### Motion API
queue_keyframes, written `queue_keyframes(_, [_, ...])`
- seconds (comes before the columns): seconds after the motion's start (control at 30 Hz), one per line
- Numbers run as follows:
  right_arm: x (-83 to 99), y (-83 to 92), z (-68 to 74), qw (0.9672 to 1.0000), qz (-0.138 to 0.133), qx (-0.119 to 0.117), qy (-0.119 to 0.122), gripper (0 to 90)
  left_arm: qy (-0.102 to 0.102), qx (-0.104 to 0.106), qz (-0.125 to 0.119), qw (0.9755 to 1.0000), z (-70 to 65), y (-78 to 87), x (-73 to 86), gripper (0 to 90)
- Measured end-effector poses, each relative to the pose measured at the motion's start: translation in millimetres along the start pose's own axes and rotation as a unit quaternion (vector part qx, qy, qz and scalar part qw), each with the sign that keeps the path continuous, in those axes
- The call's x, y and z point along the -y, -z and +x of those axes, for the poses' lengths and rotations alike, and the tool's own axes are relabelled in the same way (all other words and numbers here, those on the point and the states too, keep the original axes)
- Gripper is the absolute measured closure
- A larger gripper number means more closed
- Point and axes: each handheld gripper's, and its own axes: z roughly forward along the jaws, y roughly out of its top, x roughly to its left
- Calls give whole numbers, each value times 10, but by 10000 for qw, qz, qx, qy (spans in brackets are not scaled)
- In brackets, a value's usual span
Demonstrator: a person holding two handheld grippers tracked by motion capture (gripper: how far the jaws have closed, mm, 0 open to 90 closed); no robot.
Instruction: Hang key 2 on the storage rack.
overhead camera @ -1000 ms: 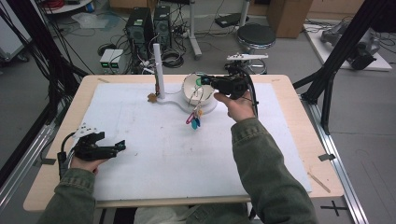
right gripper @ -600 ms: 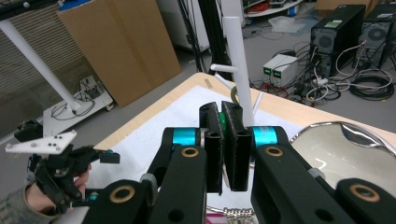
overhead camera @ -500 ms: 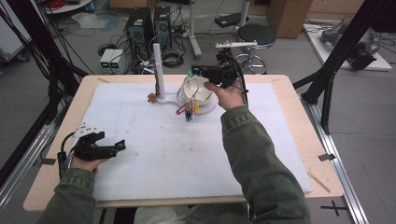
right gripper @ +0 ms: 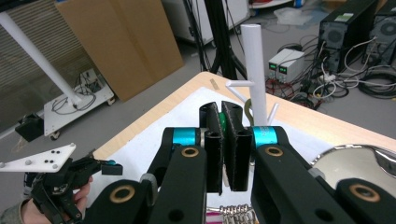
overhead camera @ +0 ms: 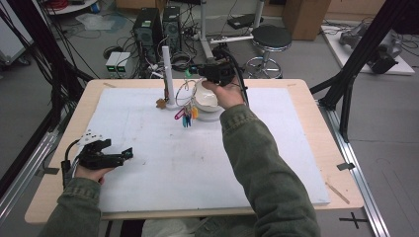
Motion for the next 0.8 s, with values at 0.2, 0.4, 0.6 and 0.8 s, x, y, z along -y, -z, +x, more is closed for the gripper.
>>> queue_keyframes(0.2, [-113,-137,35,9999,-50,-50,-73,879,-6,8,-3,10000,7,-1,-1,17])
queue_keyframes(0.4, [-248,-244,74,10000,-41,10,-9,880,-25,32,14,10000,8,-18,0,17])
queue_keyframes(0.6, [-368,-326,66,9999,-91,86,-47,879,-7,57,11,10000,8,-19,0,17])
queue_keyframes(0.8, [-462,-387,63,9999,-109,126,-29,879,-8,75,6,10000,11,-20,-1,17])
